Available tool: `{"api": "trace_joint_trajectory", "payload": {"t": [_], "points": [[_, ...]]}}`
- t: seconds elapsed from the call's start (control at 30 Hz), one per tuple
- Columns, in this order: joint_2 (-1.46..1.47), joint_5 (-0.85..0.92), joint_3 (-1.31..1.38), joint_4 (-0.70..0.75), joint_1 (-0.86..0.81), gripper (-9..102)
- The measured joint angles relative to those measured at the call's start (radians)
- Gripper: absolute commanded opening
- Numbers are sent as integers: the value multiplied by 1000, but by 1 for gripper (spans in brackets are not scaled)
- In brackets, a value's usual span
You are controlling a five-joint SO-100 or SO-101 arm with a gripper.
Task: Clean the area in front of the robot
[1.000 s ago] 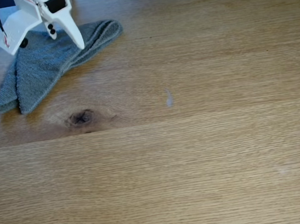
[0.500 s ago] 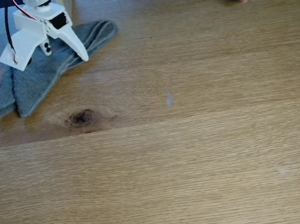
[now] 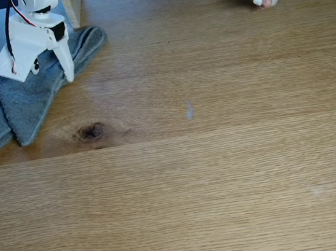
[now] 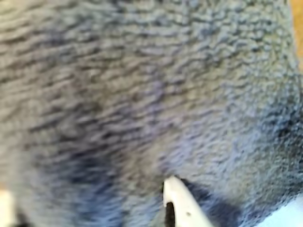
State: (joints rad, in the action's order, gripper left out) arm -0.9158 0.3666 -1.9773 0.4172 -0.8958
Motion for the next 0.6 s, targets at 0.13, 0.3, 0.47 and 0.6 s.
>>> {"api": "trace_joint_trajectory", "payload": {"t": [0.13,0.3,0.47,0.6], "points": [[2,-2,26,8,0,5],[2,-54,52,77,0,0],[-32,-153,74,199,18,0],[-84,-230,69,318,67,0]]}}
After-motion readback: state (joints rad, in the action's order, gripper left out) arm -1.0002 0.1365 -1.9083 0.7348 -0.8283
